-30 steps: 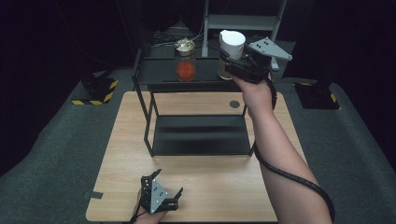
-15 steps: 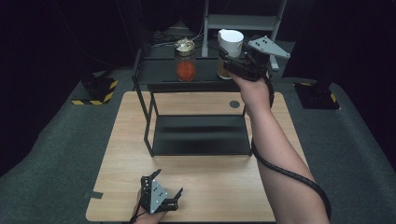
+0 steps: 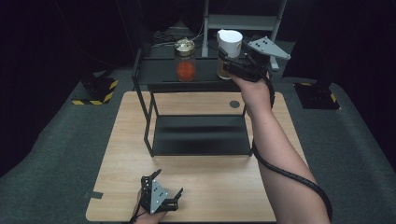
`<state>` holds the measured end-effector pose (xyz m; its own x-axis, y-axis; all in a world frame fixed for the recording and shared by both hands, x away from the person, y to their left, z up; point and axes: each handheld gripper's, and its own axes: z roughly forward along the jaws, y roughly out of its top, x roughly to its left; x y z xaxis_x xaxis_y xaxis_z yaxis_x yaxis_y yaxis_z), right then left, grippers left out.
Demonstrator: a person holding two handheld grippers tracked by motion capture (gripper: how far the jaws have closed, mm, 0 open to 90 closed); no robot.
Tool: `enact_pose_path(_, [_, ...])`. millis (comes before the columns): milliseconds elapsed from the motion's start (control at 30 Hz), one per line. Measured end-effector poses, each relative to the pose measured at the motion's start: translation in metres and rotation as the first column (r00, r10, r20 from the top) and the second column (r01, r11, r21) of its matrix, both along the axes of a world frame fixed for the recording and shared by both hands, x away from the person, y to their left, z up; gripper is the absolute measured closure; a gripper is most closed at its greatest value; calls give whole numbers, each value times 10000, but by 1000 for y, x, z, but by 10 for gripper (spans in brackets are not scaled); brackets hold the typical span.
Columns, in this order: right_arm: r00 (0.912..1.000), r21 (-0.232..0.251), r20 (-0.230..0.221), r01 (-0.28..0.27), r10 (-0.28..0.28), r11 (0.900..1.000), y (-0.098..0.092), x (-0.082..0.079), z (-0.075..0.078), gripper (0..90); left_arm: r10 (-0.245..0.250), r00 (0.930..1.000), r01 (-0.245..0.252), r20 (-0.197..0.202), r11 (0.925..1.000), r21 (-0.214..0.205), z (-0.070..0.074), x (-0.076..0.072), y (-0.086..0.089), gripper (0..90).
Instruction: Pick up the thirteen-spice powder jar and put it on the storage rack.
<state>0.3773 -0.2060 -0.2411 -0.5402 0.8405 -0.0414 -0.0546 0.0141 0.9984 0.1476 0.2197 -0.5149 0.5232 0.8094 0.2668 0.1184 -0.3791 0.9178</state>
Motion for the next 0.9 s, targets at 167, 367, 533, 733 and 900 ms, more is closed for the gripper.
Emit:
enact_pose_path(167, [9999, 13, 52, 145, -145, 9999, 1, -3, 0, 129, -12, 10000, 12, -5, 10000, -14, 0, 0, 0, 6])
enact_pose_path(367, [9998, 118, -105, 158, -157, 9998, 0, -4, 1, 34, -10, 10000, 10, 3, 10000, -19, 0, 0, 0, 6])
enact_pose_path(533, [9998, 120, -98, 181, -180, 9998, -1, -6, 0, 0, -13, 10000, 13, 13, 10000, -5, 0, 0, 0, 6])
enact_pose_path(733, [9998, 145, -47, 171, -171, 9997, -3, -12, -1, 0, -20, 10000, 20, 6, 10000, -6, 0, 0, 0, 6])
enact_pose_path(900, [9999, 143, -3, 125, -125, 9998, -4, -18, -2, 0, -22, 10000, 22, 1, 10000, 14, 0, 0, 0, 6])
